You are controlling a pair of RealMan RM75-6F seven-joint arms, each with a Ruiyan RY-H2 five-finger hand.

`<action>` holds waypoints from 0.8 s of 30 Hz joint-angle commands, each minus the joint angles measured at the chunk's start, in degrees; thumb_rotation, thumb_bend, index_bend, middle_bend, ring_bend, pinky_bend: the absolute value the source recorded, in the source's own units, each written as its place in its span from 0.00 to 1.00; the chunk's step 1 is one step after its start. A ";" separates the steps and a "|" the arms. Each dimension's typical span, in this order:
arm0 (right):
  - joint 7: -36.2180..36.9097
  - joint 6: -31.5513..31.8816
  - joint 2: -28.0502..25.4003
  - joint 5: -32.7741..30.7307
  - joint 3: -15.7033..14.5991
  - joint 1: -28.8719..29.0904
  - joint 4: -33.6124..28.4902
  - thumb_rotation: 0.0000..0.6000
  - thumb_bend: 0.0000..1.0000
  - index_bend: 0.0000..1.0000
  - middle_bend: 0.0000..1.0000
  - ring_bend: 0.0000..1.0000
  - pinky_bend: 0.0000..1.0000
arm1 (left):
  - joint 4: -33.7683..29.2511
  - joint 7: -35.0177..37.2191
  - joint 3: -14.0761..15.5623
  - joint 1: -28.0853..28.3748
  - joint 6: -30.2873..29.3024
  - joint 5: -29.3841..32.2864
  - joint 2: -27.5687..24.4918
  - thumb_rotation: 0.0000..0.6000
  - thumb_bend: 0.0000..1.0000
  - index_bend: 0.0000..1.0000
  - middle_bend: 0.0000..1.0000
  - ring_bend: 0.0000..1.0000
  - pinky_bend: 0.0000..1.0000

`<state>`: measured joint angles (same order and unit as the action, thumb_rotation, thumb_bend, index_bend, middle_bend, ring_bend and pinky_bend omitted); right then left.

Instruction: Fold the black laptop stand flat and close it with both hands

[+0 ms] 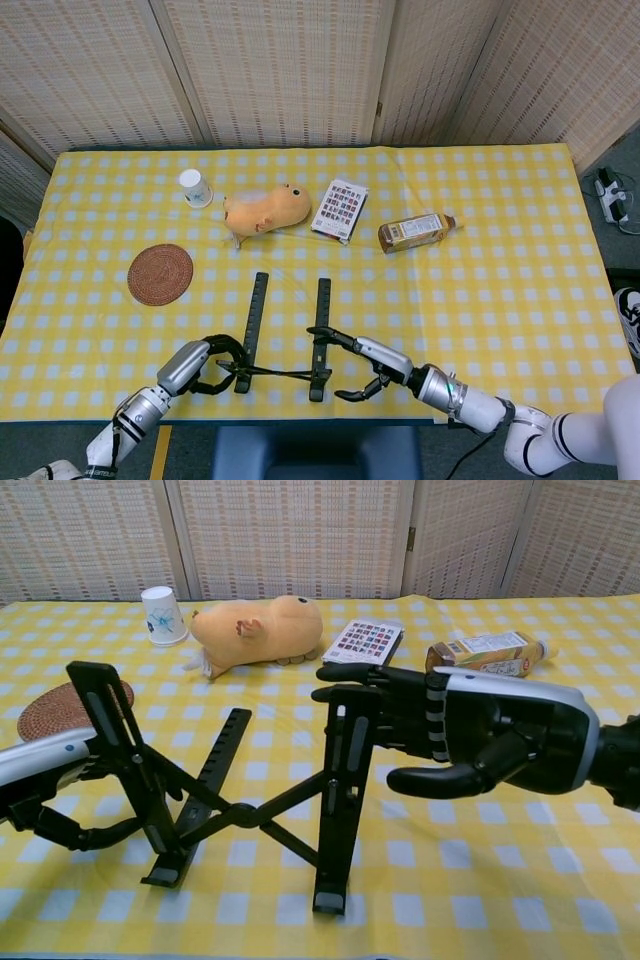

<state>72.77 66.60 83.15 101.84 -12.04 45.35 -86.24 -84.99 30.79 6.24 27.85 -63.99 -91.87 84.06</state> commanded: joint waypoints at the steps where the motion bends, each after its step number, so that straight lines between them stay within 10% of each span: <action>1: -12.17 -3.60 1.00 -2.91 1.71 -1.03 -1.99 1.00 0.36 0.00 0.04 0.08 0.00 | -0.45 -0.67 0.09 -0.33 -0.45 -0.12 -0.30 1.00 0.46 0.49 0.38 0.23 0.23; 24: -32.08 -9.04 9.57 -22.33 16.83 -2.41 -3.68 1.00 0.36 0.00 0.03 0.08 0.00 | -0.48 -4.71 -3.69 -4.27 -10.70 -0.64 -4.65 1.00 0.46 0.40 0.30 0.13 0.17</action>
<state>43.32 58.62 91.87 82.16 2.42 43.06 -90.10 -85.55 26.03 2.84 23.53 -74.49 -92.46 79.66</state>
